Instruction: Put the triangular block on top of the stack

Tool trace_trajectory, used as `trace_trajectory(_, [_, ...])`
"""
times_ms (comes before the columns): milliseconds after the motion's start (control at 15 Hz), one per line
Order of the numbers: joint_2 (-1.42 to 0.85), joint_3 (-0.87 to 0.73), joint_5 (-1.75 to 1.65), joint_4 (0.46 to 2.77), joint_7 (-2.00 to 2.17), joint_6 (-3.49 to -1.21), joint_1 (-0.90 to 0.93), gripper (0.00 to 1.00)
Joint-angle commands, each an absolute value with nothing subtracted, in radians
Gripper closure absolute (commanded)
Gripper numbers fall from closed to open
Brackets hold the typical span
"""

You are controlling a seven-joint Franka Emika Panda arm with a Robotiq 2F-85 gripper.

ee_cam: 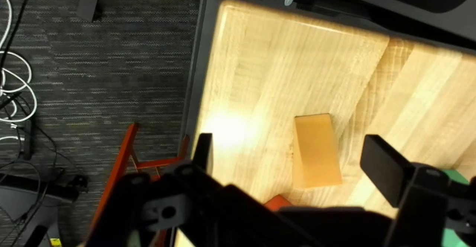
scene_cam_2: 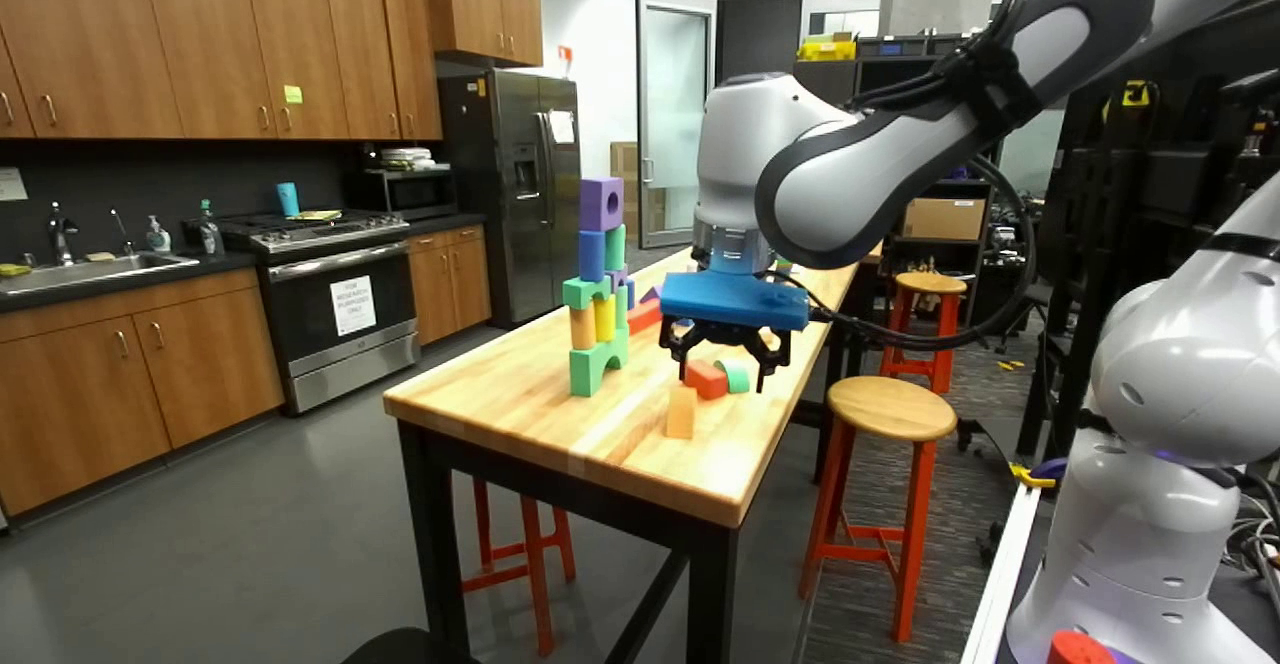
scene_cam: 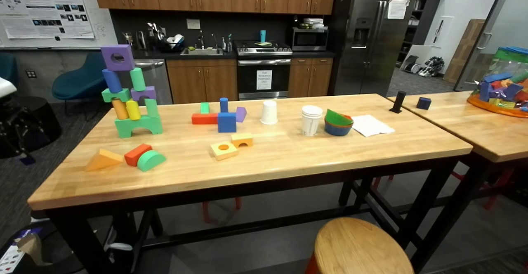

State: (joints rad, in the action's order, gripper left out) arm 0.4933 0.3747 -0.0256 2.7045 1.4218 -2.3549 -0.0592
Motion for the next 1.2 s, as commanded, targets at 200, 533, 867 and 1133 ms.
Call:
trace_trajectory(200, [0.431, 0.384, -0.185, 2.665, 1.62, -2.413, -0.076, 0.0])
trace_trajectory(533, [0.362, 0.359, -0.295, 2.633, 1.636, -2.404, -0.087, 0.0])
trace_trajectory(867, [0.286, 0.313, -0.318, 2.589, 1.594, -2.387, -0.062, 0.0])
trace_trajectory(1133, [0.288, 0.294, -0.312, 2.591, 1.603, -2.388, -0.04, 0.0])
